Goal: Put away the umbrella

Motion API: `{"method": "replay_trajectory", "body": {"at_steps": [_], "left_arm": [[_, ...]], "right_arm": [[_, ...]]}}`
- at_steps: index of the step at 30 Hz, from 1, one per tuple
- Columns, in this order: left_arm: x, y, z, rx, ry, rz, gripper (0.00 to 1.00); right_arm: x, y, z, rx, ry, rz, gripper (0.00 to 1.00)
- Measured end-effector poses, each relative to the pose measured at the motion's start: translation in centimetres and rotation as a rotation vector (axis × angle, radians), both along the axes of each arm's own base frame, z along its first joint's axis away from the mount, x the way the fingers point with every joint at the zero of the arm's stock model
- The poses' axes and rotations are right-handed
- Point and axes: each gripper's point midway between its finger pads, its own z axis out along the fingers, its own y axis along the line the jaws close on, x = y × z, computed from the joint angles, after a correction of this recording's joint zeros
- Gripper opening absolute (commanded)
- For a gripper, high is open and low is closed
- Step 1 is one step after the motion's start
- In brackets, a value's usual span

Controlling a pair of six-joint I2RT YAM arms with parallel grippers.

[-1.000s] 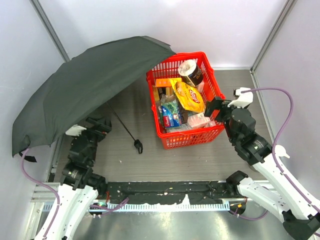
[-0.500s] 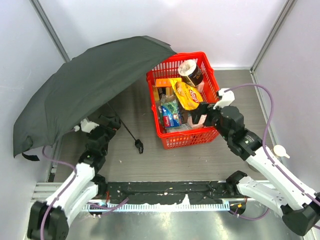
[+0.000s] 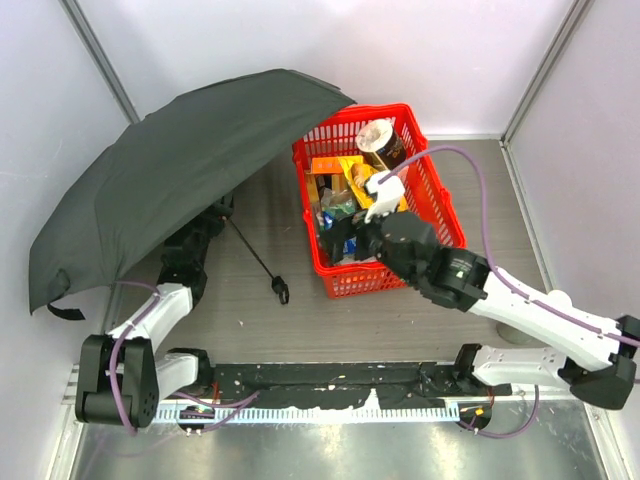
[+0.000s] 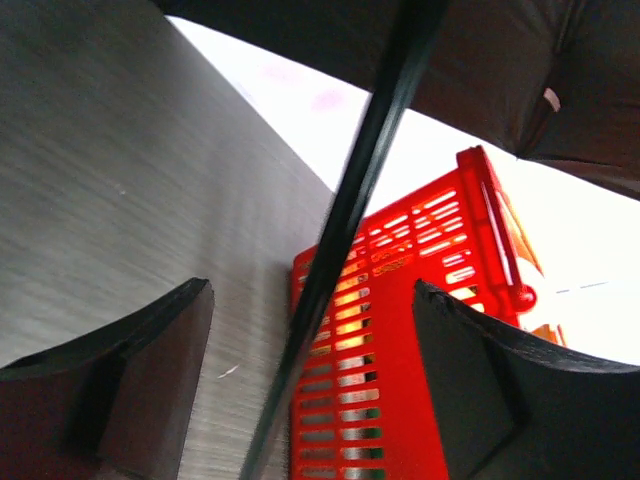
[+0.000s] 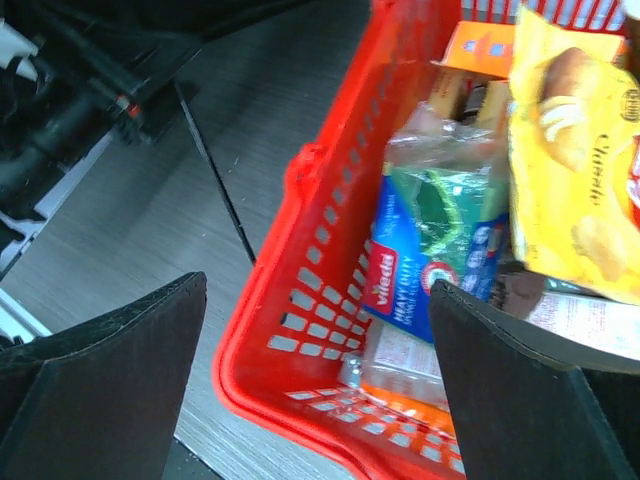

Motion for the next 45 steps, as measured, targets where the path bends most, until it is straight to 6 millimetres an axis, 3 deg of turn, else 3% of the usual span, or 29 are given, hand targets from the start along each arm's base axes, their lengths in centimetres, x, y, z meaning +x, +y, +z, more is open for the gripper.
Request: {"method": "replay_trajectory", "body": {"at_steps": [2, 7, 10, 17, 27, 34, 42, 45], "left_arm": [[0.9, -0.4, 1.1, 0.007, -0.027, -0.025, 0.65], [1.6, -0.8, 2.1, 0.077, -0.046, -0.062, 0.18], [1.8, -0.5, 2.5, 0.166, -0.027, -0.062, 0.01], [0.2, 1.9, 5.3, 0.271, -0.016, 0.041, 0.00], [-2.0, 3.3, 10.4, 0.332, -0.012, 0.107, 0.00], [-2.9, 3.7, 12.9, 0.415, 0.024, 0.150, 0.00], [-3.7, 4.4, 11.9, 0.524, 0.101, 0.185, 0.00], [-3.8, 4.2, 11.6, 0.557, 0.112, 0.170, 0.00]], "right_arm": [[-0.8, 1.7, -0.4, -0.027, 0.000, 0.016, 0.96], [-2.4, 6.3, -2.7, -0.126, 0.014, 0.043, 0.96], [-3.2, 8.5, -4.1, -0.187, 0.012, 0.051, 0.96], [-4.1, 11.9, -4.8, -0.219, 0.012, 0.104, 0.96], [-1.3, 17.7, -7.6, -0.364, -0.005, 0.064, 0.97], [1.5, 16.8, -11.1, -0.578, -0.055, -0.038, 0.98], [6.4, 15.4, -13.6, -0.623, -0.026, -0.089, 0.98], [8.1, 14.6, -15.8, -0.679, -0.008, -0.108, 0.98]]}}
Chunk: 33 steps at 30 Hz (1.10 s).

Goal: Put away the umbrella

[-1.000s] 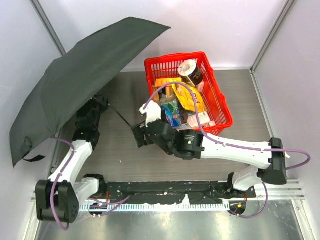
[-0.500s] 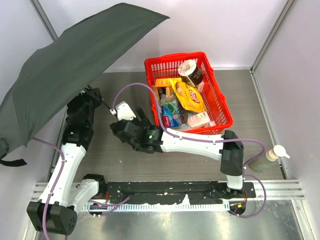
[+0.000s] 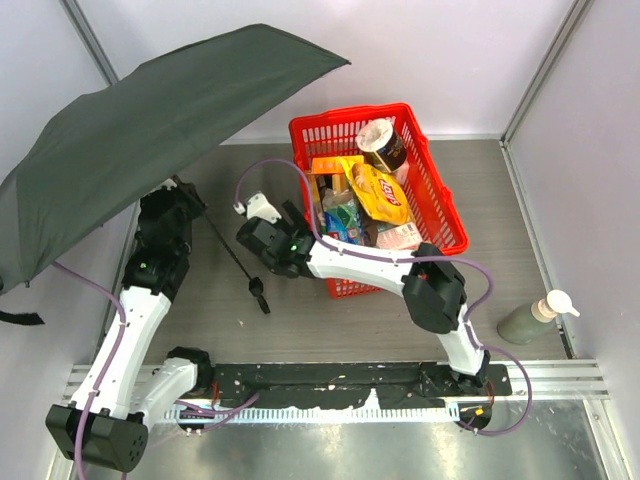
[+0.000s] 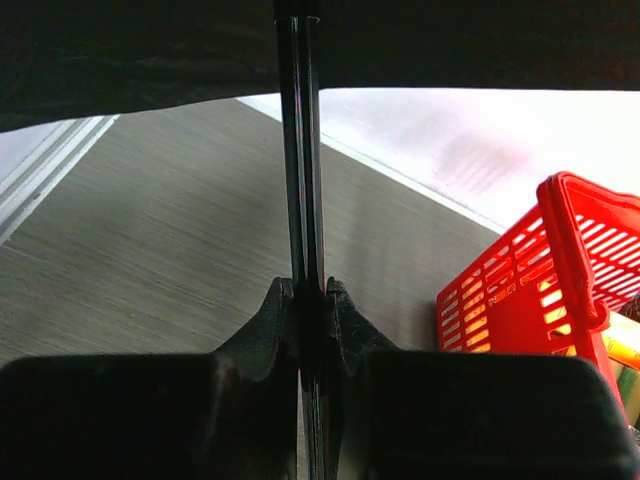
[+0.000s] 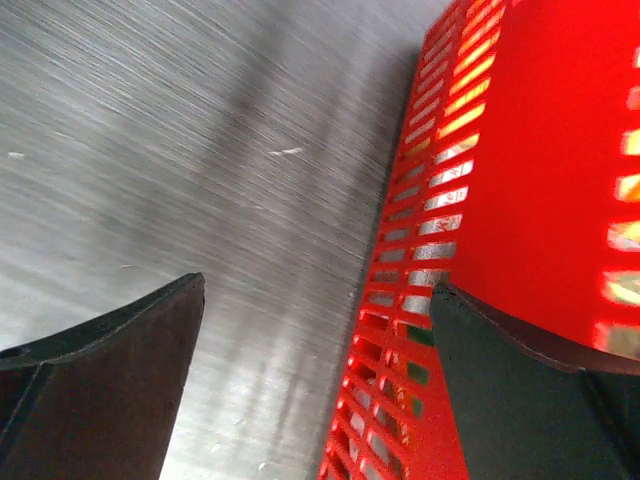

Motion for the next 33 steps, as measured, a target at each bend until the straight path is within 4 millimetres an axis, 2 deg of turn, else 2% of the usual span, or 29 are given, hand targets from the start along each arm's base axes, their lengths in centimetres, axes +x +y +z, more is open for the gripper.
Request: {"method": "replay_trajectory", "body": {"at_steps": [3, 7, 11, 14, 23, 29, 33], "left_arm": [[0.0, 0.0, 0.0, 0.014, 0.004, -0.004, 0.00], [-0.1, -0.1, 0.0, 0.031, 0.006, -0.008, 0.00], [-0.2, -0.4, 0.0, 0.038, 0.006, -0.018, 0.00], [-0.1, -0.6, -0.1, 0.038, 0.007, -0.024, 0.00], [-0.1, -1.3, -0.6, 0.029, 0.009, -0.050, 0.00], [0.0, -2.4, -0.5, 0.015, 0.001, -0.093, 0.00], [0.1, -3.6, -0.4, 0.007, -0.003, -0.149, 0.00]], "right_arm": [[2.0, -1.1, -3.1, -0.062, 0.035, -0.029, 0.98], [2.8, -1.6, -5.7, -0.114, 0.062, -0.036, 0.98], [3.5, -2.0, -6.2, -0.098, 0.069, -0.065, 0.98], [5.0, -3.3, -6.4, -0.071, 0.072, -0.128, 0.98], [11.8, -10.7, -8.3, -0.054, 0.066, -0.379, 0.98], [17.1, -15.4, -8.5, -0.044, 0.008, -0.557, 0.99], [19.2, -18.4, -9.0, -0.028, 0.000, -0.633, 0.99]]}}
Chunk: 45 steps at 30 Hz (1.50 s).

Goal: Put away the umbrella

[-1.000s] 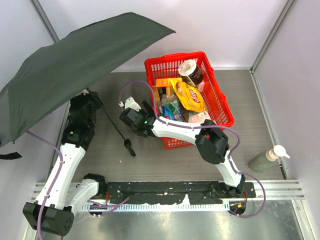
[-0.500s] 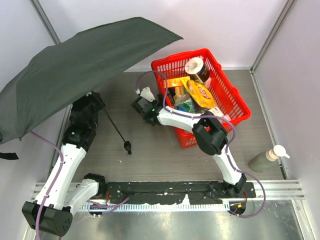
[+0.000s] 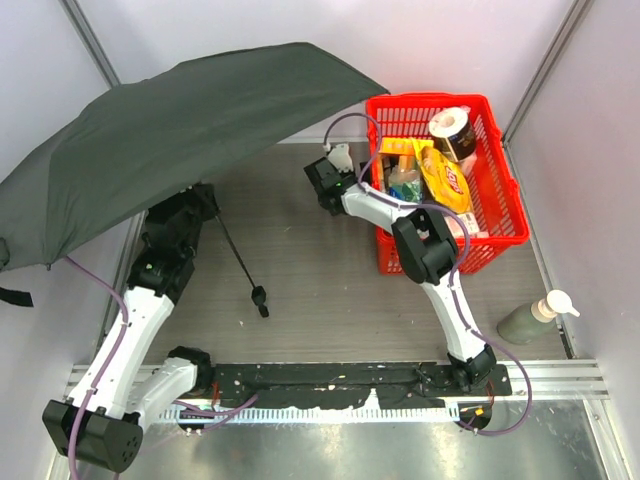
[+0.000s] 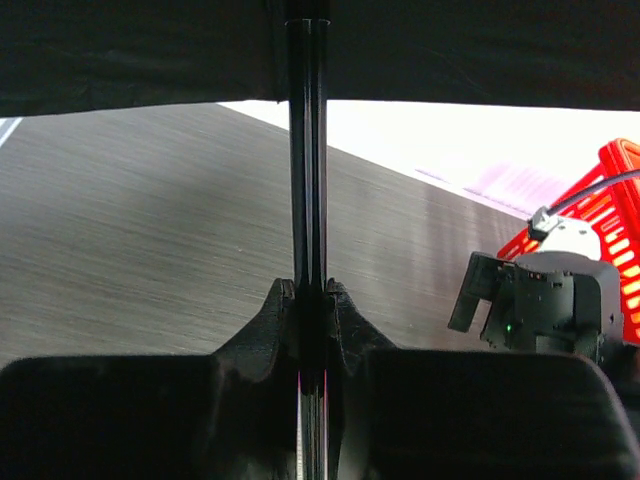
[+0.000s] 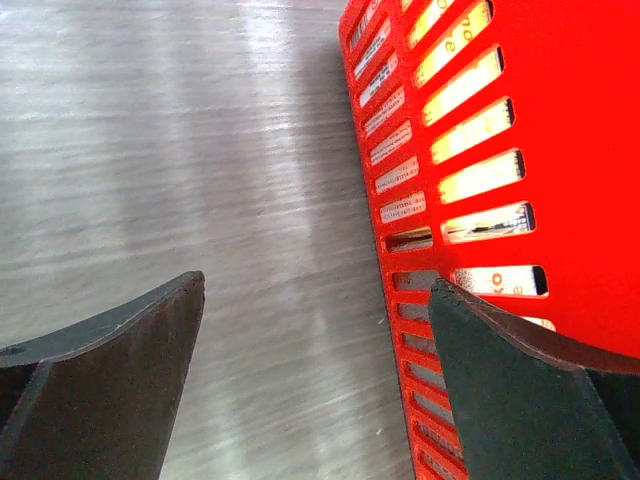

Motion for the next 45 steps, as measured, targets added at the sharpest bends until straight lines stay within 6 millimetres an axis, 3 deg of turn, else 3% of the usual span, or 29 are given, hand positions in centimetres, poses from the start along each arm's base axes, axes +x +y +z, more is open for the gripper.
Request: {"method": "replay_trajectory", "body": {"at_steps": [8, 11, 16, 25, 31, 34, 40, 45], "left_arm": [[0.4, -1.6, -0.2, -0.008, 0.001, -0.078, 0.00], [0.6, -2.0, -0.4, -0.009, 0.009, -0.095, 0.00], [0.9, -2.5, -0.9, -0.011, 0.022, -0.121, 0.00], [1.1, -3.9, -1.0, -0.056, 0.026, -0.182, 0.00], [1.6, -5.3, -1.5, -0.103, 0.041, -0.235, 0.00], [1.7, -6.1, -2.1, -0.129, 0.062, -0.269, 0.00], [2.0, -7.9, -2.5, -0.162, 0.093, -0.350, 0.00], [1.9, -8.5, -1.6, -0.175, 0.082, -0.386, 0.00]], "right_arm": [[2.4, -6.9, -1.0, -0.036, 0.041, -0.076, 1.00], [1.9, -9.8, -2.4, -0.088, 0.086, -0.070, 1.00], [0.1, -12.8, -2.3, -0.132, 0.124, -0.038, 1.00], [-3.7, -13.9, -2.3, -0.112, 0.183, 0.026, 0.99], [-8.3, -11.4, -0.6, -0.070, 0.217, 0.114, 1.00], [-10.0, -11.2, 0.4, -0.073, 0.205, 0.096, 1.00], [-13.2, -14.4, -0.5, -0.022, 0.204, 0.005, 1.00], [-15.0, -17.6, 0.6, 0.016, 0.174, -0.070, 1.00]]}}
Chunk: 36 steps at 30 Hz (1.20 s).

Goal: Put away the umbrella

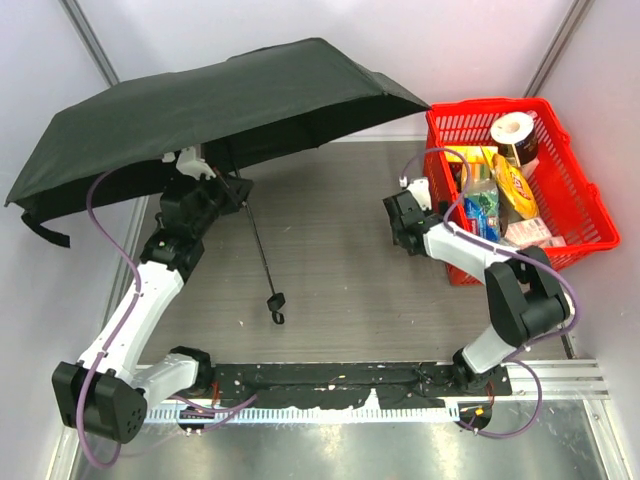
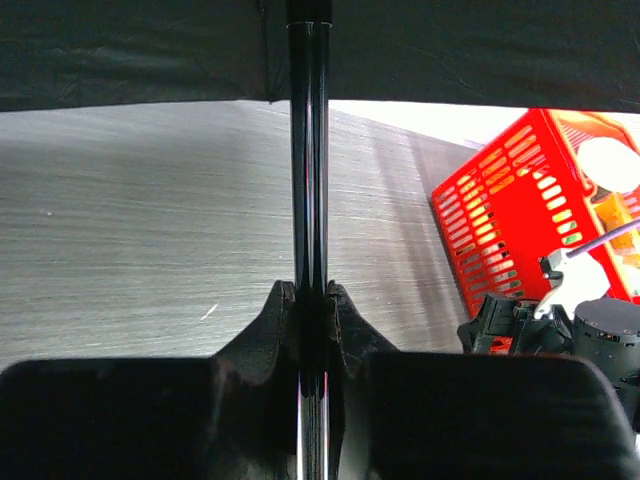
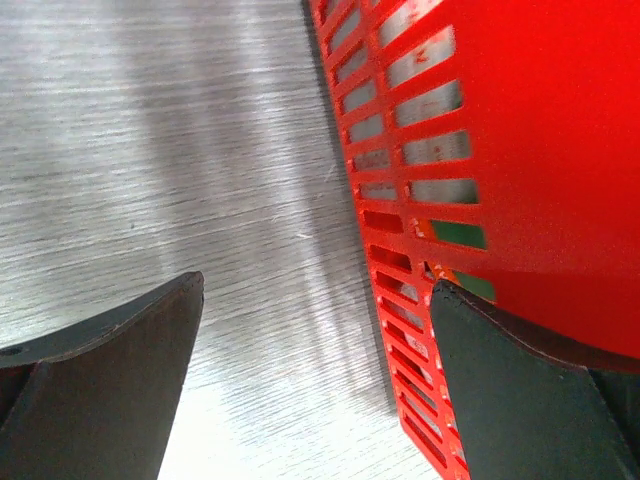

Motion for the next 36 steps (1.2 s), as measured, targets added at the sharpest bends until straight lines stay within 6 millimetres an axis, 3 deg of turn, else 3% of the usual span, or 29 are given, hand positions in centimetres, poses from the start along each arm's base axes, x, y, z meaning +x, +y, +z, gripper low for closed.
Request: {"method": "replay_trajectory", "body": {"at_steps": [5, 8, 9, 11, 15, 18, 24, 28, 29, 32, 36], "left_arm": [[0.0, -0.8, 1.2, -0.028, -0.022, -0.038, 0.00], [-0.2, -1.3, 1.6, -0.052, -0.029, -0.065, 0.00], [-0.2, -1.6, 1.7, -0.062, -0.032, -0.076, 0.00], [-0.2, -2.2, 2.2, -0.086, -0.043, -0.109, 0.00], [-0.6, -3.8, 3.3, -0.150, -0.066, -0.190, 0.00], [-1.1, -4.6, 4.2, -0.186, -0.086, -0.240, 0.00], [-1.9, -5.1, 5.0, -0.225, -0.090, -0.278, 0.00], [-2.1, -5.0, 5.2, -0.241, -0.064, -0.265, 0.00], [-2.2, -4.9, 5.4, -0.246, -0.056, -0.259, 0.00], [-2.1, -4.6, 6.1, -0.252, -0.047, -0.236, 0.00], [-2.1, -3.9, 6.8, -0.249, -0.046, -0.190, 0.00]], "right_arm": [[-0.3, 0.0, 1.9, 0.031, -0.038, 0.009, 0.99], [-0.9, 3.2, 2.9, 0.130, -0.023, 0.111, 0.99], [-1.1, 4.8, 3.3, 0.176, -0.026, 0.154, 0.98], [-2.1, 10.1, 4.8, 0.337, -0.045, 0.293, 0.96], [-6.2, 21.4, 9.9, 0.715, -0.091, 0.616, 0.93], [-9.2, 26.1, 13.0, 0.870, -0.101, 0.746, 0.93], [-9.0, 28.7, 18.3, 1.147, -0.177, 0.692, 0.91], [-10.2, 31.5, 20.8, 1.258, -0.196, 0.787, 0.88], [-11.0, 32.4, 21.0, 1.267, -0.193, 0.824, 0.85], [-13.3, 34.7, 20.8, 1.266, -0.169, 0.902, 0.64], [-13.7, 36.4, 19.9, 1.206, -0.187, 0.896, 0.58]]}}
